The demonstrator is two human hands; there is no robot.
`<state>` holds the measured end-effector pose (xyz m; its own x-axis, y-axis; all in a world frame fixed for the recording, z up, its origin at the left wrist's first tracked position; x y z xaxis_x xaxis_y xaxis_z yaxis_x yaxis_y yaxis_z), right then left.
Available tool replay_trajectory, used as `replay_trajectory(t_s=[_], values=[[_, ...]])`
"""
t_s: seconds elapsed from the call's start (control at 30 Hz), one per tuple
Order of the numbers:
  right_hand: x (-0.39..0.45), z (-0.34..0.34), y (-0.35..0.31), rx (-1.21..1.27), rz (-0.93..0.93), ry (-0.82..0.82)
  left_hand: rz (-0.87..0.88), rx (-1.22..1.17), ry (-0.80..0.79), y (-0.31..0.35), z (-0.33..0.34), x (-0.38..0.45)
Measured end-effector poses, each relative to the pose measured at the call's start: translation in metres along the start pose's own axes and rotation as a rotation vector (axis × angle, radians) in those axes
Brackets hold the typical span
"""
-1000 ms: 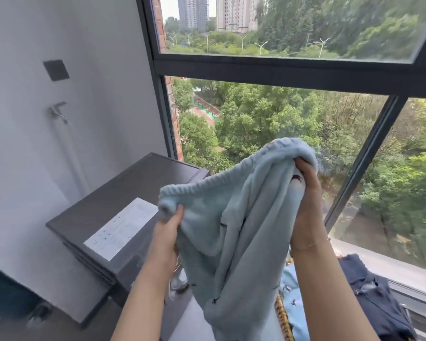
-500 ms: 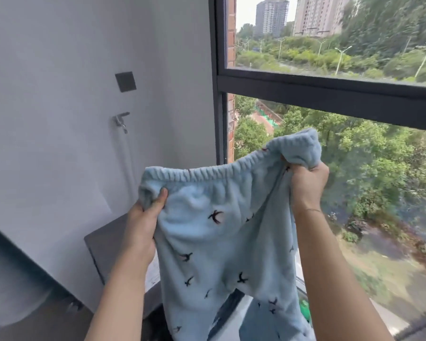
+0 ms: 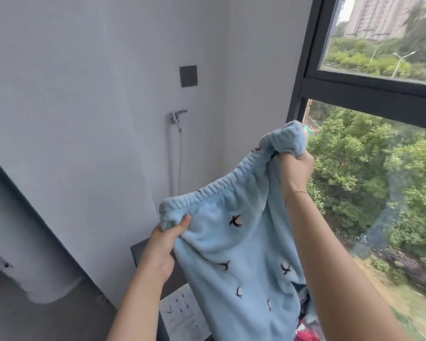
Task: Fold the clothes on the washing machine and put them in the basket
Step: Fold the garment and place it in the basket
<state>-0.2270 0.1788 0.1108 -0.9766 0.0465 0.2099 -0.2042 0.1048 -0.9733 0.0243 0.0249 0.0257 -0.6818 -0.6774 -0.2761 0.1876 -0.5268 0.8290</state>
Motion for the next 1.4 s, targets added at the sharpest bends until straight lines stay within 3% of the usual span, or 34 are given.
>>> replay_trajectory(t_s=[0.23,0.33,0.47,0.57,0.7,0.93,1.03,1.13,1.23,1.27,1.33,1.4], values=[[-0.013,0.175,-0.017,-0.172,-0.004,-0.141,-0.096,-0.081,0.128,0.022,-0.093,0.080],[-0.026,0.238,0.018,-0.247,0.098,-0.201,-0.126,-0.083,0.169,0.028,-0.135,0.122],[-0.060,0.284,0.090,-0.496,0.224,-0.454,-0.258,-0.040,0.188,0.003,-0.189,0.170],[-0.096,0.270,0.132,-0.565,0.267,-0.448,-0.381,0.031,0.236,-0.029,-0.222,0.187],[-0.170,0.222,0.168,-0.503,0.333,-0.393,-0.410,0.054,0.277,-0.047,-0.243,0.187],[-0.278,0.146,0.214,-0.925,0.473,-0.592,-0.360,-0.010,0.291,-0.052,-0.255,0.188],[-0.299,0.137,0.215,-0.741,0.644,-0.694,-0.360,-0.003,0.300,-0.044,-0.259,0.193],[-0.310,0.137,0.209,-0.564,0.721,-0.784,-0.296,0.329,0.365,-0.041,-0.262,0.200],[-0.300,0.117,0.211,-0.600,0.544,-0.459,-0.119,0.886,0.410,-0.028,-0.237,0.188],[-0.296,0.107,0.211,-0.646,0.465,-0.348,0.019,1.038,0.351,-0.026,-0.222,0.183],[-0.290,0.084,0.215,-0.773,0.339,-0.175,0.250,1.191,0.054,-0.038,-0.185,0.174],[-0.284,0.064,0.224,-0.952,0.310,-0.110,0.251,1.315,-0.328,-0.070,-0.146,0.165]])
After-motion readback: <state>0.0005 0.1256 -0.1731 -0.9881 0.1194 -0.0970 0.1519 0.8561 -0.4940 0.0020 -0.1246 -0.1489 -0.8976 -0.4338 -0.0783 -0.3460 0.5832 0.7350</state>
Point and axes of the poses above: each hand's wrist, its own x-axis towards the middle knuckle, its own z-axis out of the palm, y = z × x, the point moved 4 cm from there along x, towards the middle knuckle, and after that the axes turned 9 degrees about -x, right-handed, at the moved point
